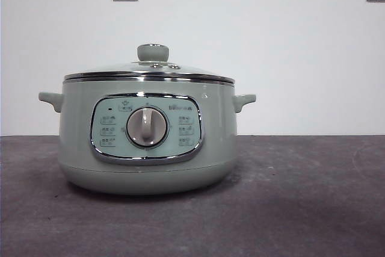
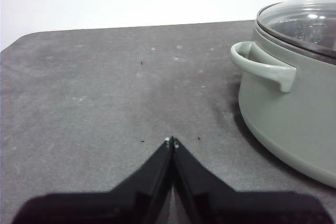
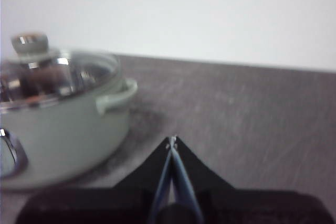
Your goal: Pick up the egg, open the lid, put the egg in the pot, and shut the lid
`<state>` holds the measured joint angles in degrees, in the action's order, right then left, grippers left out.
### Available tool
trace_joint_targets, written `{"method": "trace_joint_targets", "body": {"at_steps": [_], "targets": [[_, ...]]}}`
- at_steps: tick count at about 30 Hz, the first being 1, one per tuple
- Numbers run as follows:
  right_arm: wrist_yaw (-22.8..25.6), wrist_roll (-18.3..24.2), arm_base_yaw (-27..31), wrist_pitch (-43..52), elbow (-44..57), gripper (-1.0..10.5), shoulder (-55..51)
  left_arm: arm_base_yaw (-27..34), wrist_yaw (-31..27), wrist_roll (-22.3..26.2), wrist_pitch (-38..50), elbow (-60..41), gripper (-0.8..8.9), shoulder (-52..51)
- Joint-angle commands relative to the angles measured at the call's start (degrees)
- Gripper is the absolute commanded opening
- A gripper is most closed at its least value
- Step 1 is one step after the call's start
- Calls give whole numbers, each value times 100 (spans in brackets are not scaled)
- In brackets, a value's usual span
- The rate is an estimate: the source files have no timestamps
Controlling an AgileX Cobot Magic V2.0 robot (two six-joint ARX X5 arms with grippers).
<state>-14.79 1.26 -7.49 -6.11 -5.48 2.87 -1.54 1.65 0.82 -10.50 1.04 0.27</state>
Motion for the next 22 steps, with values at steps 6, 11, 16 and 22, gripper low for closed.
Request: {"method": "trace_joint_targets", "body": {"at_steps": [6, 11, 16, 22], "targets": [[33, -262, 4, -20, 518, 1, -229, 15, -4, -46, 11, -81, -4, -17], [162, -273, 4, -348, 518, 1, -282, 15, -2, -46, 11, -81, -4, -17], [164, -634, 2, -323, 518, 1, -282, 15, -4, -46, 11, -81, -3, -17], [164, -634, 2, -323, 518, 1, -282, 15, -4, -46, 11, -81, -4, -17]]}}
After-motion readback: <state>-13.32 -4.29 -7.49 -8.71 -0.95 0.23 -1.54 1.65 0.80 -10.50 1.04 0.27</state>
